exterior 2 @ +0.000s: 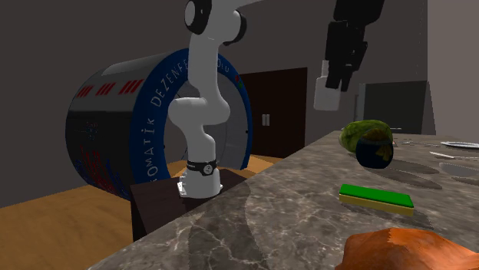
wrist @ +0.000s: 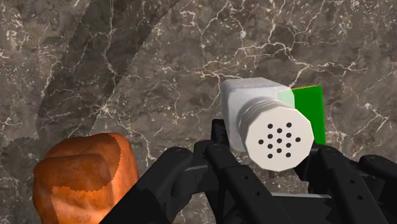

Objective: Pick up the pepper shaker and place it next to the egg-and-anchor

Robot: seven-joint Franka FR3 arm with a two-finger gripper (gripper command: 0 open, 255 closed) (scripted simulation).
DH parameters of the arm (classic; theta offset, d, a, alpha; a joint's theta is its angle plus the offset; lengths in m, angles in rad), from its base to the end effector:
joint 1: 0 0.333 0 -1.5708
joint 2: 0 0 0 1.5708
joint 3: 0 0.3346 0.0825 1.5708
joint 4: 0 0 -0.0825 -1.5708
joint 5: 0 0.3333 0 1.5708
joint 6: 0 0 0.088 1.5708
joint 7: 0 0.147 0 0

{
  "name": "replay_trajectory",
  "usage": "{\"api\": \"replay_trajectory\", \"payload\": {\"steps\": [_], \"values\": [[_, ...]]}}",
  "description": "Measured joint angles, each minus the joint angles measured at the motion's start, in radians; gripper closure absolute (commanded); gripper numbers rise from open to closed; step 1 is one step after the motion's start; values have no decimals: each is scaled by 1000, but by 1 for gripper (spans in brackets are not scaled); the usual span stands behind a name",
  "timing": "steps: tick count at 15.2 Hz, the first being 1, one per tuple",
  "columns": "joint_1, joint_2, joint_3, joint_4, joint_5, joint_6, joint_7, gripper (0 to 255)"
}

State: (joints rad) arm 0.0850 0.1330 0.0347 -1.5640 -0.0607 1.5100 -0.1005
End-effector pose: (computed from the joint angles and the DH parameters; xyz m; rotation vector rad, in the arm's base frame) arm 0.5238 0.0526 0.5331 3.0514 0.3406 -0.2869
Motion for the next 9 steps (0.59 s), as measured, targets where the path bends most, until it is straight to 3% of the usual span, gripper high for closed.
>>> {"api": "replay_trajectory", "payload": {"steps": [9], "values": [[108, -42, 91, -51, 31, 1, 198, 255]]}}
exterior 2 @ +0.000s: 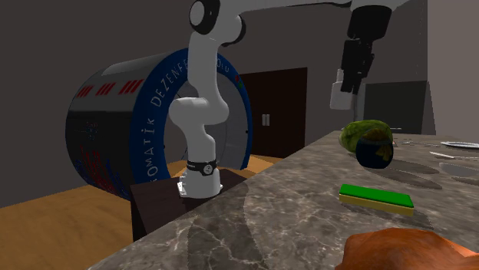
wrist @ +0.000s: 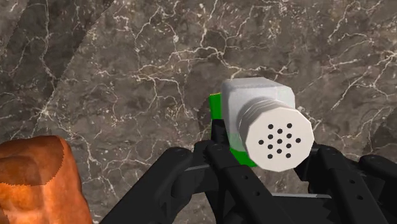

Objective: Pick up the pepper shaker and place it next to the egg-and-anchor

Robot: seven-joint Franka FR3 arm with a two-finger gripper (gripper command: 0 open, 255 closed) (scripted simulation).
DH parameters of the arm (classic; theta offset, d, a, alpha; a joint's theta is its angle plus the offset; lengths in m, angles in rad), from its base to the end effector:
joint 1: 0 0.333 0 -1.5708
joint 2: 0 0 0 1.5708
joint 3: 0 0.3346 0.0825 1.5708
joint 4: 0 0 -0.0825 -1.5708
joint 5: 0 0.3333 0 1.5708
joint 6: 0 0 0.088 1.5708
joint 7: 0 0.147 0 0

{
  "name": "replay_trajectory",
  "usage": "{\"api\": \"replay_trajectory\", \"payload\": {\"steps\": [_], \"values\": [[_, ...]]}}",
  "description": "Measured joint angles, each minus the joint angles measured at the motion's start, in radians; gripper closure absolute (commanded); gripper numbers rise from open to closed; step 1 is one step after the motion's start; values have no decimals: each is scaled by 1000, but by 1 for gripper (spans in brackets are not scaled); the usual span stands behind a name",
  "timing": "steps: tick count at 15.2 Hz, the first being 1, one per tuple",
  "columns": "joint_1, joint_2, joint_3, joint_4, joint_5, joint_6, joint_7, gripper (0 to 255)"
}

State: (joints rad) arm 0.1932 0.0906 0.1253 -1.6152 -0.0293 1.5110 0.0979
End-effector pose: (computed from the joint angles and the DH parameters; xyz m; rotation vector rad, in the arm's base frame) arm 0.4880 0.1535 0.5348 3.0517 0.3406 -0.2867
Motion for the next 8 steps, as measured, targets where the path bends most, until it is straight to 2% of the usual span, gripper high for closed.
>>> {"api": "replay_trajectory", "payload": {"steps": [8], "values": [[101, 12, 86, 14, 26, -3, 186, 255]]}}
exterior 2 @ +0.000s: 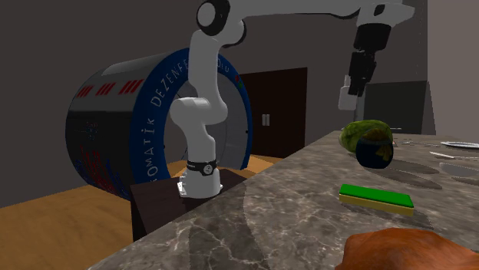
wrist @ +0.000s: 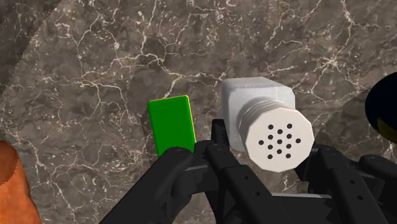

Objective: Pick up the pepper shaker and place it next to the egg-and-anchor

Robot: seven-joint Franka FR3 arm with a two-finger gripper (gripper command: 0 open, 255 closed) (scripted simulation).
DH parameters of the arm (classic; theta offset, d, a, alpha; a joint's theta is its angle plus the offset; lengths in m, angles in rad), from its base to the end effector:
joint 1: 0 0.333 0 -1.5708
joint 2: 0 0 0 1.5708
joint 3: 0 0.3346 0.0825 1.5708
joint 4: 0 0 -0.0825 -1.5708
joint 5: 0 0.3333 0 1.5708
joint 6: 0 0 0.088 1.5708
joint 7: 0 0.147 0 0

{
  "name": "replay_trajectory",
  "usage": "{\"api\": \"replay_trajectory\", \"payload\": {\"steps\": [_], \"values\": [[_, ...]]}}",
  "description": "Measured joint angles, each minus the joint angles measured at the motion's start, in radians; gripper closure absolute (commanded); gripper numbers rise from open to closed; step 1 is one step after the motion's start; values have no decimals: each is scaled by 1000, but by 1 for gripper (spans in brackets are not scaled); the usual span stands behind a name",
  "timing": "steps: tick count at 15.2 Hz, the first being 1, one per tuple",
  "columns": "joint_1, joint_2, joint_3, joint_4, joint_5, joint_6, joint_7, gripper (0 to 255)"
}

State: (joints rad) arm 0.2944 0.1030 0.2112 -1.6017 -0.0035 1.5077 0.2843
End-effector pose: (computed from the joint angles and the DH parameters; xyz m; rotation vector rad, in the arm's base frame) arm 0.4531 0.2446 0.5343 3.0511 0.3407 -0.2875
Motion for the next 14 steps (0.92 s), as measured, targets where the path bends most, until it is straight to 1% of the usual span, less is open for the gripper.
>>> {"api": "replay_trajectory", "payload": {"steps": [7, 12, 14], "values": [[93, 71, 69, 97, 5, -25, 162, 255], [175, 163, 115, 209, -9, -45, 284, 255], [185, 172, 120, 207, -10, -33, 300, 255]]}}
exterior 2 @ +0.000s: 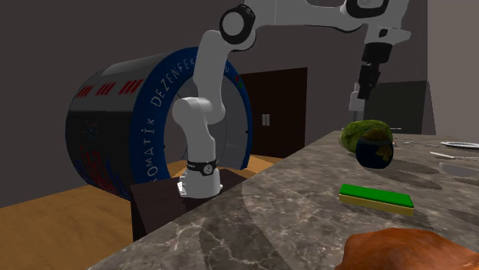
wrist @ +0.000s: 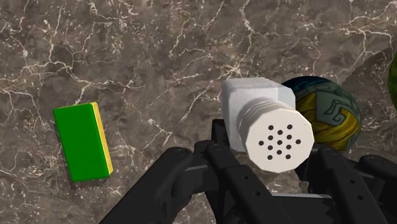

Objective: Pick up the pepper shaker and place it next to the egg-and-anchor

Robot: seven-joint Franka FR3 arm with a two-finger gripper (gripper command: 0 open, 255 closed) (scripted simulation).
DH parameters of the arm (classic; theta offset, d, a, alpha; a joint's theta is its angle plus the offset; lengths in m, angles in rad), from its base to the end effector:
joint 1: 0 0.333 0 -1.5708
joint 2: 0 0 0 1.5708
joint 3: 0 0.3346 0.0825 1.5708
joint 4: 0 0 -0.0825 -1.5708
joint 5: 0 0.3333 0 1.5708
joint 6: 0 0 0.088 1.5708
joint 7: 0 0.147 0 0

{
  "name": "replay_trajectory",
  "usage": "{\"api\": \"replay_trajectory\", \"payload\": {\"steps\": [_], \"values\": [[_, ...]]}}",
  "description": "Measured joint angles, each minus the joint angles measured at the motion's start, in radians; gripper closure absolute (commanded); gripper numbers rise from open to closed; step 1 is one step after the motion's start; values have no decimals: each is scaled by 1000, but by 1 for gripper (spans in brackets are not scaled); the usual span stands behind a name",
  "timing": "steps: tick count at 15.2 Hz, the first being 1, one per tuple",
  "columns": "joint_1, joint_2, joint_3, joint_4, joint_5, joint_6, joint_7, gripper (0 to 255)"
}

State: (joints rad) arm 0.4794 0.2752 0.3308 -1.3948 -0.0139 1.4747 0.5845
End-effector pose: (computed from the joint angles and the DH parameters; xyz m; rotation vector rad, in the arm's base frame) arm 0.4083 0.3914 0.5275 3.0511 0.3401 -0.2875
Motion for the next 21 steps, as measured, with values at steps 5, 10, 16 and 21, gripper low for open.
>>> {"api": "replay_trajectory", "payload": {"steps": [5, 10, 16, 21], "values": [[3, 6, 1, -57, -1, 62, 5, 255], [-3, -3, -1, -136, 1, 132, -1, 255], [-2, 6, -2, -206, -2, 212, 0, 255], [-2, 16, -4, -263, -5, 277, 0, 255]]}}
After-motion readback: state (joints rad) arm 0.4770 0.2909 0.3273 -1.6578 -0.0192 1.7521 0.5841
